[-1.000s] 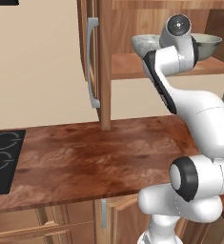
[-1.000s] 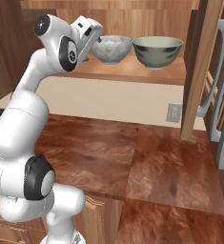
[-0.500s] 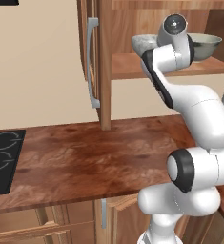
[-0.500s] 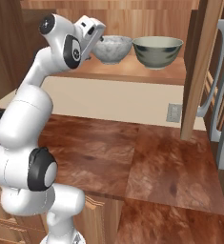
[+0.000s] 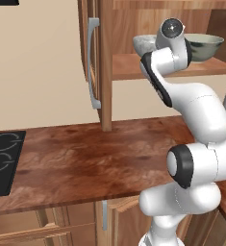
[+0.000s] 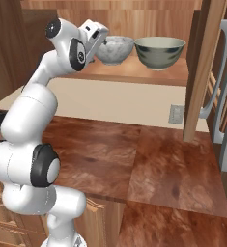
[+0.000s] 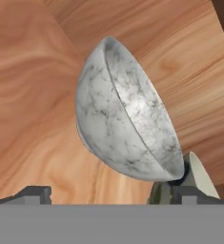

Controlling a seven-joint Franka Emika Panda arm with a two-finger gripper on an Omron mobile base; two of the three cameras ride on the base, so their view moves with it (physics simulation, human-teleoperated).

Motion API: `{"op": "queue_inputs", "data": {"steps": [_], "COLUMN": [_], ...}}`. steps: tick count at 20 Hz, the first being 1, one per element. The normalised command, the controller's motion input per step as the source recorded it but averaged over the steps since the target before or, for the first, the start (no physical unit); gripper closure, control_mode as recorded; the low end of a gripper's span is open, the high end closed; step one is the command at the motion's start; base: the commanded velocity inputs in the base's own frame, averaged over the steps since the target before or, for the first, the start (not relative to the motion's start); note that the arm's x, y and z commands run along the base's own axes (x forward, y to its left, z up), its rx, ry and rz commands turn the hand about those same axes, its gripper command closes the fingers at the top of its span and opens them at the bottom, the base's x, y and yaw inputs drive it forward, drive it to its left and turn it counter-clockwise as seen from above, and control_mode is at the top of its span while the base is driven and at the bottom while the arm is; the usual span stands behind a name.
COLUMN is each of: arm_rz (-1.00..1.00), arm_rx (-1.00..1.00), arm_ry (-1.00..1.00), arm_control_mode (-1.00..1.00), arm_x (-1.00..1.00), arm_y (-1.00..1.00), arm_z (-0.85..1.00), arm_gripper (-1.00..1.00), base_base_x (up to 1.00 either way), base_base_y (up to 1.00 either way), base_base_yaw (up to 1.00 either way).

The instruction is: Move the bowls from the cabinet to the plates on the dining table.

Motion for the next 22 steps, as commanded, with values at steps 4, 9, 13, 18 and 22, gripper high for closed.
{"op": "queue_inputs", "data": {"steps": [4,9,13,18,22], "arm_rz": [0.00,0.00,0.00,0.00,0.00], "arm_rx": [0.00,0.00,0.00,0.00,0.00], "arm_ry": [0.00,0.00,0.00,0.00,0.00], "arm_control_mode": [-1.00,-1.00,-1.00,-1.00,-1.00], "arm_x": [0.24,0.23,0.23,0.23,0.27], "arm_y": [-0.05,-0.06,-0.06,-0.05,-0.08], "arm_z": [0.00,0.00,0.00,0.00,0.00], "arm_gripper": [-1.00,-1.00,-1.00,-1.00,-1.00], "base_base_x": [0.00,0.00,0.00,0.00,0.00], "base_base_y": [0.00,0.00,0.00,0.00,0.00], "base_base_yaw": [0.00,0.00,0.00,0.00,0.00]}}
